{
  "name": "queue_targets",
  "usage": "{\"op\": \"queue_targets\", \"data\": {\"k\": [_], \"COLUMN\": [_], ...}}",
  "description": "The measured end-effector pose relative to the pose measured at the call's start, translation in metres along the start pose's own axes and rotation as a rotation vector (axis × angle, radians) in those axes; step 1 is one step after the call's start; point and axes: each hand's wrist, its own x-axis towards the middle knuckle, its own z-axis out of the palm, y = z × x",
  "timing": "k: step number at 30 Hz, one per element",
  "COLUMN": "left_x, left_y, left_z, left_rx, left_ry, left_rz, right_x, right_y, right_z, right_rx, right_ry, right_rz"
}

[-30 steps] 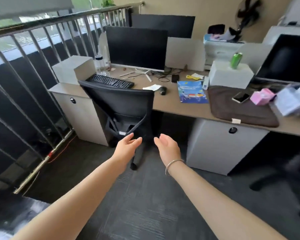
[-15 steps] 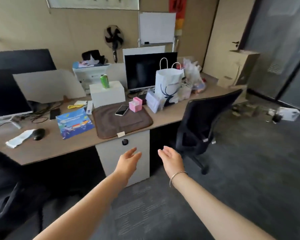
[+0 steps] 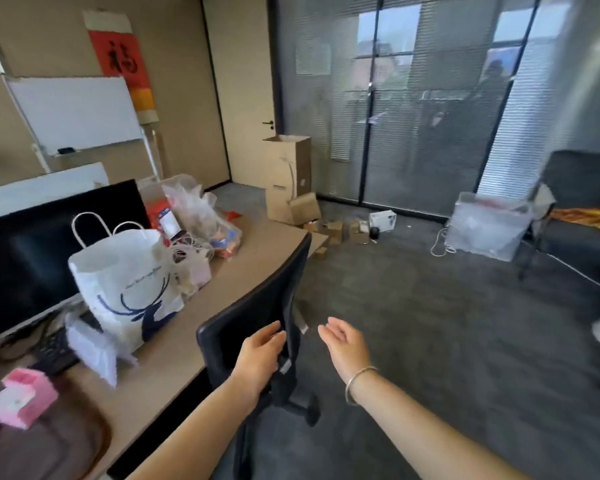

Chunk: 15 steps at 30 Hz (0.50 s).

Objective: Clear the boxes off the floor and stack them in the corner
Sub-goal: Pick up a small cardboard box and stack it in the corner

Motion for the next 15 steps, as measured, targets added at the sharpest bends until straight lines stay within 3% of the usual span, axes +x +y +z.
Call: {"op": "queue_targets", "data": {"k": [5, 15], "left_x": [0.123, 0.376], "left_y": [0.033, 0.093], "left_z": [0.059, 0.203], "left_rx": [0.032, 0.057], "left_ry": [-0.123, -0.197], "left_rz": [-0.033, -0.083], "right_x": [0.110, 0.389], "right_y": [0.004, 0.014], "right_z": [-0.039, -0.132], "right_rx": [0.046, -0.030], "right_ry": [0.180, 0.262], "right_rz": [0.066, 0.114]}}
